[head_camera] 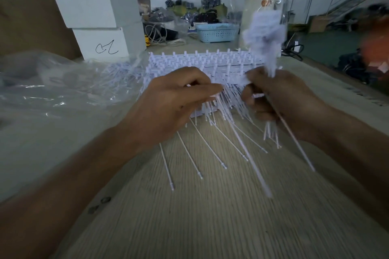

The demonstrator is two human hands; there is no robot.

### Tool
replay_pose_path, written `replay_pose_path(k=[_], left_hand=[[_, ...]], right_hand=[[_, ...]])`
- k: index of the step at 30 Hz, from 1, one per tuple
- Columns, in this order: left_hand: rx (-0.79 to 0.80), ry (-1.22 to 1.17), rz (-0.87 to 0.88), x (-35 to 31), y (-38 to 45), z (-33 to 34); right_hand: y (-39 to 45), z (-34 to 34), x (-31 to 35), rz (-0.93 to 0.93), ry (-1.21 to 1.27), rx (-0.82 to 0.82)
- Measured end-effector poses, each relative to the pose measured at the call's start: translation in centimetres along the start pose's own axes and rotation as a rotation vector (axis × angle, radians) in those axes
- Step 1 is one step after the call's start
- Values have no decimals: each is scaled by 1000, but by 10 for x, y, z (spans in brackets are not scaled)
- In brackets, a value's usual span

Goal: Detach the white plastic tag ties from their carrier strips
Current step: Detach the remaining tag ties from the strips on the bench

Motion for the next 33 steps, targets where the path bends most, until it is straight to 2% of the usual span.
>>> replay_pose_path(k=[4, 8, 10, 12, 15, 17, 19, 21, 24, 26, 33], left_hand=[[1, 91, -47, 11, -4, -1], [8, 188, -8, 8, -5, 3], [-42, 138, -109, 9, -4, 3], [-122, -54, -358, 13, -4, 4], [-163, -515, -720, 17, -6, 13], [-111, -740, -869, 13, -6, 22], [45, -808, -948, 3, -6, 36], [202, -839, -951, -7, -6, 51], [320, -928, -813, -24, -2, 60], [311, -926, -767, -27, 0, 60], [194, -865, -846, -27, -2, 58]], right_hand=[[-18, 44, -8, -77, -116, 238], [-25, 57, -7, -147, -96, 295], [-24, 56, -9, -159, -83, 302], [-23, 55, -10, -142, -34, 262], [-18, 50, -7, -110, 105, 132], [-16, 46, 1, -140, 170, 47], [-17, 42, 10, -176, 207, -2], [-20, 41, 18, -203, 219, -49], [-24, 41, 22, -231, 182, -127], [-25, 42, 22, -247, 161, -131], [-23, 45, 14, -162, 239, -20]])
Point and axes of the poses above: each hand's wrist, its own y-axis towards the middle knuckle, its own z-axis out of the palm, x = y × z, the point moved 3 cm from there along y, towards the middle knuckle, and after that the axes turned 6 degrees about -y, right-handed, at the moved point
